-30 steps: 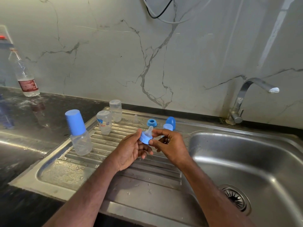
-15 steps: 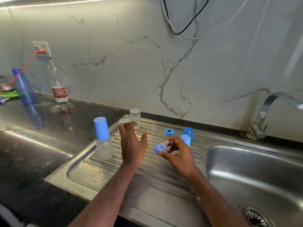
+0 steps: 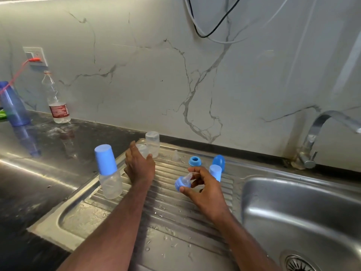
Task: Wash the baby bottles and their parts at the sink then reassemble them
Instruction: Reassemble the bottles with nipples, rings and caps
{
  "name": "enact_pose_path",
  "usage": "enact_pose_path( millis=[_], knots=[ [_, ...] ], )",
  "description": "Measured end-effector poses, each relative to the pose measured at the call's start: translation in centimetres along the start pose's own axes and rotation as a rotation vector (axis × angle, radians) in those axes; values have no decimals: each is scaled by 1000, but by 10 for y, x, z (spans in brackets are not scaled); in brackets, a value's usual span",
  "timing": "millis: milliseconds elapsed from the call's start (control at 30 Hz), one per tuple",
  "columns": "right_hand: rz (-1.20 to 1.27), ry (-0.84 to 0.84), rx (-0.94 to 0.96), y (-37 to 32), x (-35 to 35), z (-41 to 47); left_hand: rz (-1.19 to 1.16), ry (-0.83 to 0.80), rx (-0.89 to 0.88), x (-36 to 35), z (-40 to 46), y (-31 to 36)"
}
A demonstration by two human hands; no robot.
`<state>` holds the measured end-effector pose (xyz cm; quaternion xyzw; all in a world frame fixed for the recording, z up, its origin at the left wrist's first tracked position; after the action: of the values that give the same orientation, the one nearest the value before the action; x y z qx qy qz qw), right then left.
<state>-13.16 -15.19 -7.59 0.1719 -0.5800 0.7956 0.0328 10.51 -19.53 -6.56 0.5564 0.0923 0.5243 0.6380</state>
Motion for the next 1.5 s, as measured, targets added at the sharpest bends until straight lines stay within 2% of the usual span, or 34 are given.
enact_pose_path(
  millis=[100,167,233,367,533,667,867,1100,1367,1500],
  knots=[
    [8,16,-5,-1,5,-1,-87,31,-20,2,-12,8],
    [11,46,-5,-2,9,0,-228,43,-10,5,-27,16],
    [2,88,24,-5,14,-1,-393,14,71,3,-41,19],
    [36,227,46,-1,33,-5,-759,-160,378,-11,-68,13],
    [97,253,24,0,45,-11,-1111,-475,397,-17,-89,34],
    [163,211,15,-5,48,-10,-1032,-665,234,-13,-93,44],
    [185,130,10,-2,52,-10,-862,-772,102,-10,-94,45],
    [195,-2,-29,1,57,-7,-824,-831,3,-9,-93,47],
    [327,-2,-31,-5,66,-9,-722,-778,-216,-7,-90,51],
    [297,-9,-32,-7,64,-9,-613,-866,-339,-9,-95,57]
  ],
)
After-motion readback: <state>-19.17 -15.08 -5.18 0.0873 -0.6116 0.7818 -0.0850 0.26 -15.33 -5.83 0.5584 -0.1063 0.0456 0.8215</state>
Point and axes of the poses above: each hand's wrist, its own z-axis towards the middle knuckle, its own x-axis out of the back of the hand, y = z × x, the point moved 5 cm from there along z, towards the middle knuckle, and after that the axes turned 1 degree about -x, right-handed, at the moved point
